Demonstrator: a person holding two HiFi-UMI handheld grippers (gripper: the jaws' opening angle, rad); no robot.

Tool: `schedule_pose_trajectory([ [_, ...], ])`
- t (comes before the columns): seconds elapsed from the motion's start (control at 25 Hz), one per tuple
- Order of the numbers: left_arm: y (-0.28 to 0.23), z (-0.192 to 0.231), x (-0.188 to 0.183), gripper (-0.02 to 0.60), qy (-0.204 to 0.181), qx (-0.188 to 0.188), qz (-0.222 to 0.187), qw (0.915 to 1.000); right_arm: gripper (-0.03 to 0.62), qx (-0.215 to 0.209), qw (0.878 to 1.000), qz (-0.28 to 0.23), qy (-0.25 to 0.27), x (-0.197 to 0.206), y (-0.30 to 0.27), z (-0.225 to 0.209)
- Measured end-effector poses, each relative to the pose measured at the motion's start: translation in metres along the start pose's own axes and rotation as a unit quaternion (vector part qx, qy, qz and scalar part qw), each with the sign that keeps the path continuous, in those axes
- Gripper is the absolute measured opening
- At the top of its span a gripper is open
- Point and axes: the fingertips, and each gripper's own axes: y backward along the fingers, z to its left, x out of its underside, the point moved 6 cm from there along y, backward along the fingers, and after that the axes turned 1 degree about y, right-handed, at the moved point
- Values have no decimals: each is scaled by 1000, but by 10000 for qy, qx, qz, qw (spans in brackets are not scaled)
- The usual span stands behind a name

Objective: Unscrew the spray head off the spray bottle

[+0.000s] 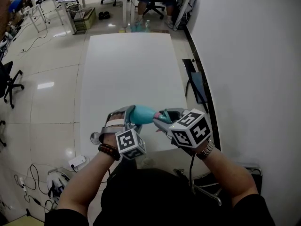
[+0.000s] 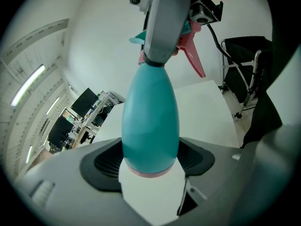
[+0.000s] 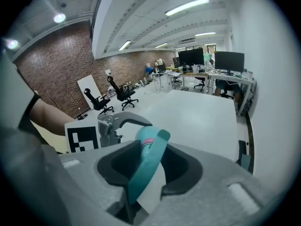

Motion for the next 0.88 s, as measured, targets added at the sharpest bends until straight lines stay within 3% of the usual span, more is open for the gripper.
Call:
schedule_pose_trajectory([
  [0.52,5,-3,-1,379,40,612,-77,9981,124,-4,9897,226,1416,-1,5,12],
  [0.88,10,-8,-2,379,-12,1219,-167,9924,124,-156,9617,443,2699,2,7,24],
])
